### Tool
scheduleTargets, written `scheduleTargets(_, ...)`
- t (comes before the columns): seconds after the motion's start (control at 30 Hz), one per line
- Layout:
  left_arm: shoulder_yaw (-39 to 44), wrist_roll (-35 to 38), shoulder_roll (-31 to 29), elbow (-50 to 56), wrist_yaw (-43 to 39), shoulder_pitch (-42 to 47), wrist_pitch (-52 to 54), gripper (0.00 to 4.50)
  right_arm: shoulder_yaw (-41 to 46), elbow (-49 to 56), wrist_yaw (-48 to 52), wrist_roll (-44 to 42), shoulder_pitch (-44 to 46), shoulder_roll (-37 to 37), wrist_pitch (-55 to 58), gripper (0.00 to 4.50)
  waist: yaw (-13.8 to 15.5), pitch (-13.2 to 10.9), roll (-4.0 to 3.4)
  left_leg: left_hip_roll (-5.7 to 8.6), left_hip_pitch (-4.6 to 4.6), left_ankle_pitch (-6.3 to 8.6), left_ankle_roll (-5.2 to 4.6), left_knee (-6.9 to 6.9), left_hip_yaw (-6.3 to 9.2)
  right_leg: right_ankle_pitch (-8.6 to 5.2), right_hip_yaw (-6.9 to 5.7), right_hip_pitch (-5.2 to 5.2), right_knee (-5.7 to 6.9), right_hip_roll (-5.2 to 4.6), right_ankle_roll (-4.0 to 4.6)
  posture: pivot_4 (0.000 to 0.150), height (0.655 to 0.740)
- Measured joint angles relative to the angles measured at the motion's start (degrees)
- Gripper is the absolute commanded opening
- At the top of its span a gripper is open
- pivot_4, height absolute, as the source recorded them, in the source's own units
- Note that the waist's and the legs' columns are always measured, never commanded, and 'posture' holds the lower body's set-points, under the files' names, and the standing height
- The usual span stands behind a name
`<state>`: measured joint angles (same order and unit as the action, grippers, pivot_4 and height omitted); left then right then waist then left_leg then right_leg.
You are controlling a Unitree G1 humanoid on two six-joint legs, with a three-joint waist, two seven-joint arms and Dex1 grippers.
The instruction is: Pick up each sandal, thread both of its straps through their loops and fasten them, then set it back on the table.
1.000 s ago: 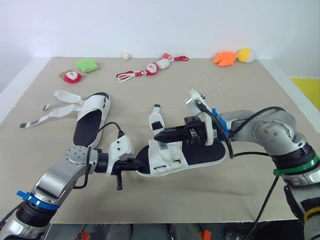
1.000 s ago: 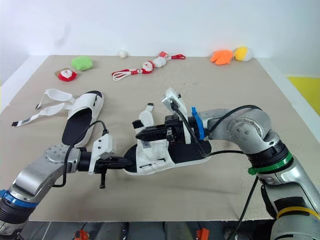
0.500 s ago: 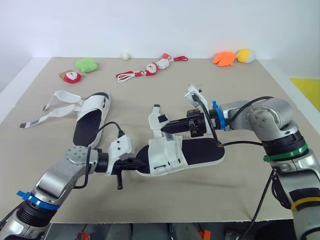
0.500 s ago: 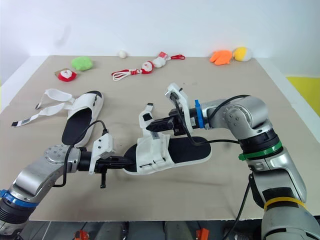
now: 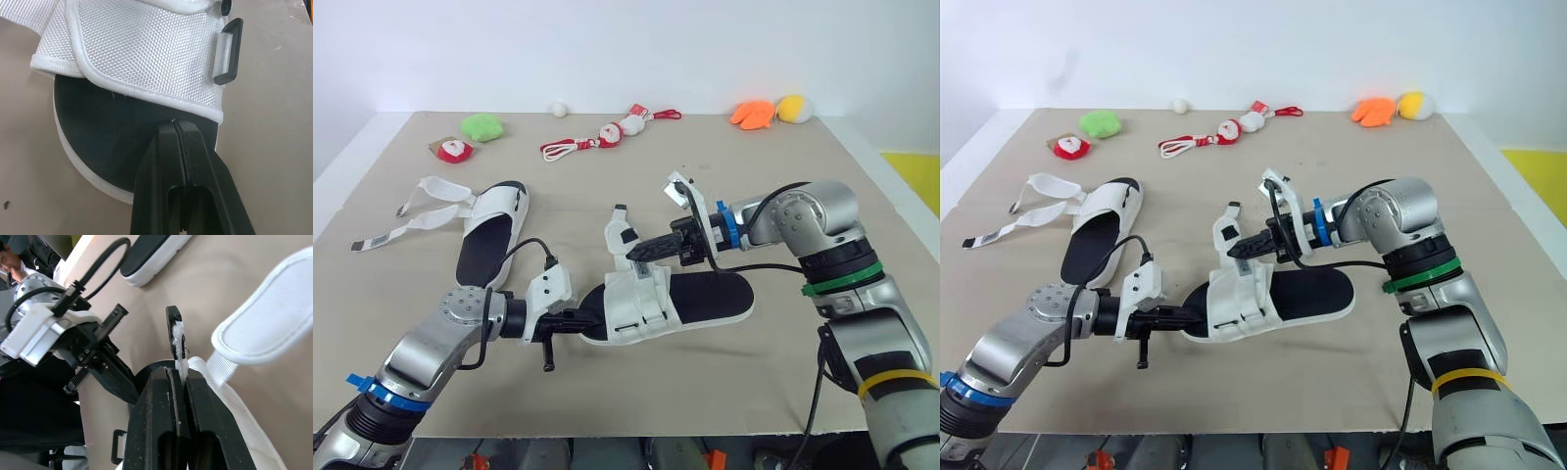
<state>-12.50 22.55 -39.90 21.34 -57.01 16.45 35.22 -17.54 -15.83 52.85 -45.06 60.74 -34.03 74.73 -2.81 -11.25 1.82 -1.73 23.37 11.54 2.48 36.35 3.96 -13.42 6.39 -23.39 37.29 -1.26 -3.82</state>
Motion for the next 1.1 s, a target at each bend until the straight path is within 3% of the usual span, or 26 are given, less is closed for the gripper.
scheduleTargets(0.5,0.0,0.1,0.1,0.1,0.3,0.0,0.1,0.0,0.0,-5.0,4.8,7.7,0.5,1.8,-2.3,0.05,0.0,0.0,-0.01,0.0,-0.01,0.0,0.0,0.0,0.0,0.02,0.0,0.0,0.0,0.01,-0.03,0.15,0.74)
scheduleTargets(1.1,0.0,0.1,0.3,0.1,0.3,0.0,0.1,0.0,0.2,-6.3,6.9,10.8,0.3,1.9,-3.7,0.05,0.0,0.0,-0.01,0.0,-0.01,0.0,0.0,0.0,0.0,0.03,0.0,0.01,0.0,0.0,-0.03,0.15,0.74)
